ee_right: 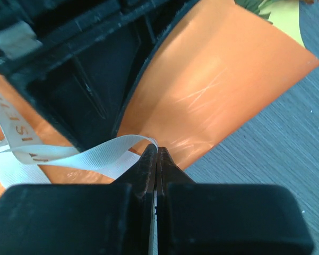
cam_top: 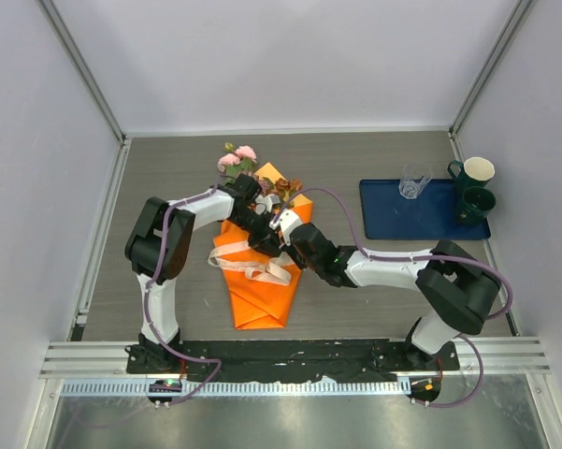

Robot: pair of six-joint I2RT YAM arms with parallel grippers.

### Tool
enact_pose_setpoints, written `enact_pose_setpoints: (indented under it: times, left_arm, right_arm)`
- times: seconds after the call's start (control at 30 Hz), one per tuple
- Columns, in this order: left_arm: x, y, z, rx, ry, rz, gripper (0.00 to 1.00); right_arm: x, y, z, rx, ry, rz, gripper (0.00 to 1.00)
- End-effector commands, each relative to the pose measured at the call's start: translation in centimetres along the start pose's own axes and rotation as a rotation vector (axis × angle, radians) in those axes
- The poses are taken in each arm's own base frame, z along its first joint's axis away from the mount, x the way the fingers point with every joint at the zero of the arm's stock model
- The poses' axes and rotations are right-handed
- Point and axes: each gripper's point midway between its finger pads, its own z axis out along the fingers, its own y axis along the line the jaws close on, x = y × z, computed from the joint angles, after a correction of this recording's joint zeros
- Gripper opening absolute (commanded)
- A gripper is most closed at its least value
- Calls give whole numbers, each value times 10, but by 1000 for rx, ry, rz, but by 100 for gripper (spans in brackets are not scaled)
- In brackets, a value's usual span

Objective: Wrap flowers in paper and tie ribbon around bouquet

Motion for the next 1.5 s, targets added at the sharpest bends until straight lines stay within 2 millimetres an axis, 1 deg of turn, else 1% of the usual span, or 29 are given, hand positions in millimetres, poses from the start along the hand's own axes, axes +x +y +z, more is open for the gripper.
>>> enact_pose_setpoints:
  times: [0.0, 0.03, 0.1, 0.2, 0.27, 0.33, 0.37, 0.43, 0.53, 0.6, 0.67, 0.7, 0.83, 1.0, 1.03, 1.07, 1.1, 1.2, 1.33, 1.47]
  left_arm:
    - [0, -15, -5, 44, 22, 37, 17]
    - [0, -15, -5, 42, 22, 36, 19]
    - [-1, -13, -6, 27, 10, 36, 21]
    - [-2, -14, -6, 32, 2, 33, 27]
    - [-2, -15, -6, 40, 3, 35, 33]
    - [-4, -18, -8, 43, -16, 56, 40]
    - [-4, -17, -8, 38, -24, 52, 42]
    - [-8, -23, -12, 49, -54, 75, 46]
    - [-10, -24, -14, 45, -71, 80, 50]
    - [-12, -22, -14, 31, -80, 77, 51]
    - [-13, -25, -14, 45, -86, 82, 52]
    - [-13, -25, -13, 57, -83, 80, 52]
    - [-9, -20, -10, 45, -58, 69, 53]
    - [-6, -26, -16, 66, -80, 104, 53]
    - [-5, -23, -17, 62, -88, 102, 53]
    - [-5, -26, -18, 67, -98, 108, 53]
    - [-6, -32, -22, 80, -117, 136, 54]
    - [-6, -34, -25, 87, -126, 152, 56]
    - [-4, -29, -21, 61, -122, 151, 59]
    - [0, -17, -15, -22, -112, 157, 60]
  right_arm:
    - [-20, -7, 9, 69, -46, 54, 0]
    - [-19, -6, 11, 64, -33, 61, 1]
    - [-19, -2, 13, 53, -12, 81, 4]
    - [-19, -2, 10, 58, -6, 124, 9]
    - [-21, -2, 7, 58, -4, 148, 12]
    - [-21, 1, 6, 41, 1, 152, 12]
    - [-20, 3, 6, 34, 4, 156, 12]
    - [-17, 4, 7, 31, 13, 154, 11]
    - [-15, 6, 6, 23, 21, 159, 8]
    - [-16, 7, 3, 11, 13, 172, 7]
    - [-16, 7, 0, 7, 10, 183, 7]
    - [-20, 8, -2, -2, 1, 190, 7]
    - [-23, 7, -4, 7, -8, 221, 7]
    - [-19, 7, -5, 18, 9, 247, 0]
    - [-18, 7, -6, 14, 14, 250, 0]
    - [-17, 6, -7, 17, 15, 261, 0]
    - [-16, 6, -8, 18, 15, 267, 0]
    - [-17, 8, -10, 5, 12, 273, 0]
    - [-15, 7, -10, 6, 23, 279, 0]
    - [-18, 5, -10, -2, 19, 324, 0]
